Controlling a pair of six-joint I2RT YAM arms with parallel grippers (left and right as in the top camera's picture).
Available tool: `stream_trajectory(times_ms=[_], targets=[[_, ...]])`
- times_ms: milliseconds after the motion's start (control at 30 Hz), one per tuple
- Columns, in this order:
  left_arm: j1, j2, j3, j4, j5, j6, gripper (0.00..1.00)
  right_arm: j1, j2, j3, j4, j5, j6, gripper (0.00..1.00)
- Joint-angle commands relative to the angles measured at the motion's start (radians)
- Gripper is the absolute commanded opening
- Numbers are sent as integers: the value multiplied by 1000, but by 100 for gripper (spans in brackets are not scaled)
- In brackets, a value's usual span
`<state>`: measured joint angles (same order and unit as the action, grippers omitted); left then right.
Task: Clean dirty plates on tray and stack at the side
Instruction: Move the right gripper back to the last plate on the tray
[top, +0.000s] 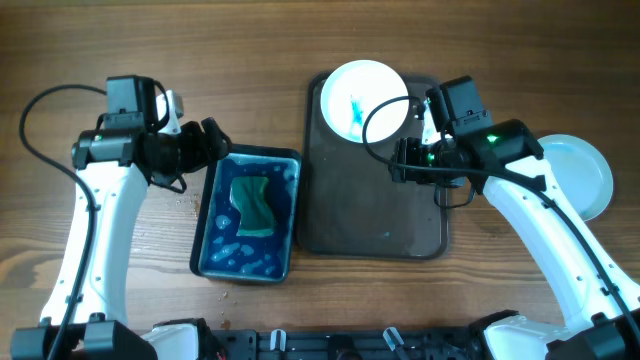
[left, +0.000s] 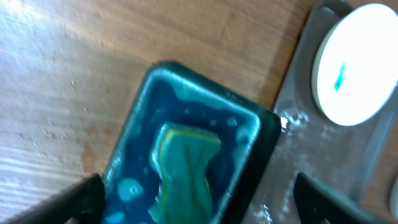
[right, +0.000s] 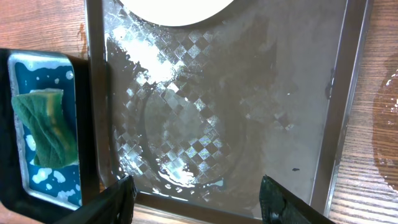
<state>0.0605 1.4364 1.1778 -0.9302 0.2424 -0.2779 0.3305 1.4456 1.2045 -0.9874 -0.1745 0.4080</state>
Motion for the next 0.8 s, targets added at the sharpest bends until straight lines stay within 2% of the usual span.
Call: stream_trajectory(times_ms=[0,67,133,200,233,300,333,467,667,767], targets=[[-36,67,14,-1,-188,32,63,-3,4,-2,-5,18,14,65],[-44,119,13,-24,-235,32,63,-3,4,-2,-5,18,14,65],[-45,175,4,-27,-283,32,82,-3,4,-2,-5,18,14,65],[-45,226,-3,-18,-320,39,89,-3,4,-2,-5,18,14,65],[-45,251,-3,-16,-335,40,87,-3,4,-2,-5,18,13,65],[-45,299,-3,1,-346,40,76,-3,4,-2,-6,18,13,65],[-45,318,-3,12,-345,40,64,-3,4,-2,-7,18,14,65],[-45,377,-3,61,-345,40,28,-3,4,-2,-16,18,13,65],[-45,425,-5,90,-345,40,24,-3,4,-2,-20,18,13,62],[-45,429,-17,93,-345,56,17,-3,4,-2,-20,18,13,62]])
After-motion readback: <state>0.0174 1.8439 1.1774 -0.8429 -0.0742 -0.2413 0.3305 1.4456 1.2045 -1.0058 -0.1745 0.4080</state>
